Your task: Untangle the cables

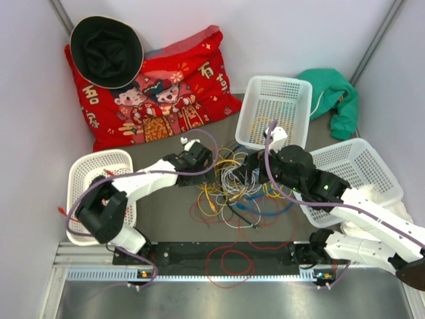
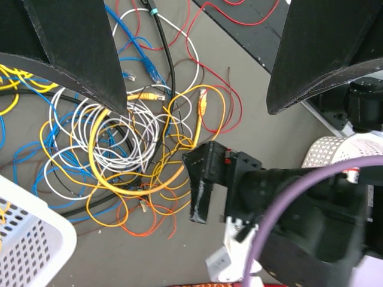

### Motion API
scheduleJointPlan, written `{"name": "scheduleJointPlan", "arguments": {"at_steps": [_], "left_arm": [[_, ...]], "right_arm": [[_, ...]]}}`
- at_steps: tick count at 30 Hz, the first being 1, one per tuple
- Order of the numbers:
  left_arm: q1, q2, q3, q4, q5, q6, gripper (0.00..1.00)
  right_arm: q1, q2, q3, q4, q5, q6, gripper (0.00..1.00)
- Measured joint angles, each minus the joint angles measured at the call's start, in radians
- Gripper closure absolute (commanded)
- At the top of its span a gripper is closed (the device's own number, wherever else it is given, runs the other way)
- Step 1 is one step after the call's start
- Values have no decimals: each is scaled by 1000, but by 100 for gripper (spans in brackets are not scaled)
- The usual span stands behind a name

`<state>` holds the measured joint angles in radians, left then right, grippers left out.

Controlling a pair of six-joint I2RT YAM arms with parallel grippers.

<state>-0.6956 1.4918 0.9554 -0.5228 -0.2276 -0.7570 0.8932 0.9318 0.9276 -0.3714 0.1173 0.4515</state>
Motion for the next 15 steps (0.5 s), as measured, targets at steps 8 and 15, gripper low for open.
{"name": "scheduleJointPlan", "arguments": {"at_steps": [8,15], "left_arm": [[-40,177,64,97,25,11,1],[-48,298,163,101,-116,0,2]], "right_arm": [[0,-2,-12,-34,29,7,1],[0,-15,-37,-78,56,14,1]]}}
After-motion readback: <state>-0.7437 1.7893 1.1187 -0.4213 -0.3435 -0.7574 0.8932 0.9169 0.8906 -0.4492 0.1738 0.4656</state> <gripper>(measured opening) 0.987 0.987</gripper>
